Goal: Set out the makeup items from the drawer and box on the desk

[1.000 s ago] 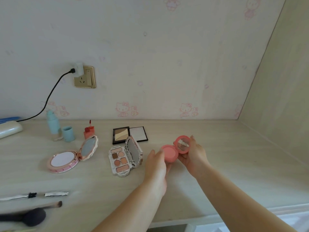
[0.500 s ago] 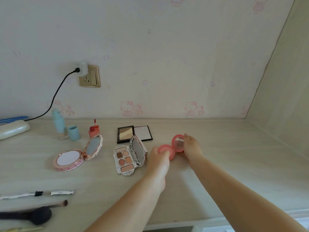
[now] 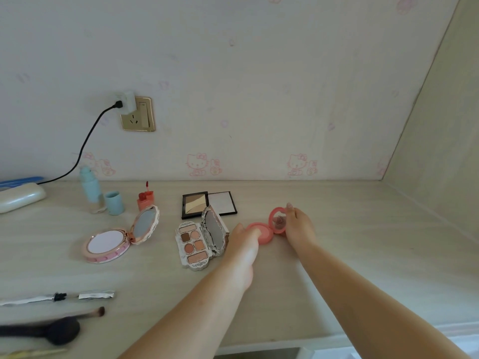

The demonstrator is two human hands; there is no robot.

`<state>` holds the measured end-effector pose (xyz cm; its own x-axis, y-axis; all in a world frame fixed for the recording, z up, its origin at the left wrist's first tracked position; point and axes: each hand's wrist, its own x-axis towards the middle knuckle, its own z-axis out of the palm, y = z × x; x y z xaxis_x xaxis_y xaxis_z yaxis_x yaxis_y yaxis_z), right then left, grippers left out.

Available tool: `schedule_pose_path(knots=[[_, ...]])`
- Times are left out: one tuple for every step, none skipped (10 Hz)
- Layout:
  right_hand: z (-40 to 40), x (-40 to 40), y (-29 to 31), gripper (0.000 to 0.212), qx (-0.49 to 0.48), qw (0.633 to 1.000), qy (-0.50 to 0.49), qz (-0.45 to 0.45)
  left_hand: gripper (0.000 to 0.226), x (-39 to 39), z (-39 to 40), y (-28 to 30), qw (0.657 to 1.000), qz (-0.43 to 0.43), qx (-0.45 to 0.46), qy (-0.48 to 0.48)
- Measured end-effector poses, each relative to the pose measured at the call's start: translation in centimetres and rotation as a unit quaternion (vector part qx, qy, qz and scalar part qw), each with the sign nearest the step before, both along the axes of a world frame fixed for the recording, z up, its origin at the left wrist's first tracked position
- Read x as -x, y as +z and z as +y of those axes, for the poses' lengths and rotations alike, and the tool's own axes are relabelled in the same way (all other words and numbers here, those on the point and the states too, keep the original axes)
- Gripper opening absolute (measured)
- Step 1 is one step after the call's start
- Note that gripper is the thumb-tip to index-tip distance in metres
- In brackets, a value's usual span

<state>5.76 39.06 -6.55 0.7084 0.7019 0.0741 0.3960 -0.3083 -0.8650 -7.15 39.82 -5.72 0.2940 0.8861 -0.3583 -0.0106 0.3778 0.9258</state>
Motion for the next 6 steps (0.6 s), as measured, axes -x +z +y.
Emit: schedule_pose_path(knots=[[-0.1,0.2,-0.2,0.046,-0.002,1.0,-0.001,-0.003,0.027,0.2,-0.4,0.2,0.999,0.015,-0.028,-0.004],[-0.2,0.3,-0.4,0.045,0.0,1.0,0.001,-0.008,0.03,0.4,-0.9,0.6,1.0,0.011,-0.027,-0.004],[-0.8,0.7,-0.2,0.044,0.002,1.0,0.003,-0.014,0.036,1.0,-1.6,1.1,1.0,0.011,-0.02,0.002],[-2.0,0.5,-0.1,0.035,0.006,1.0,0.007,-0.008,0.034,1.8,-2.7,1.5,1.0,0.014,-0.017,-0.021],[-3.7,0.4,0.2,0.036,0.02,1.0,0.003,-0.017,0.028,3.1,-3.7,1.6,0.999,-0.014,-0.008,-0.04],[-5.4,1.0,1.5,0.036,0.001,1.0,-0.003,-0.025,0.016,4.6,-4.6,2.2,0.998,-0.05,-0.003,-0.033]])
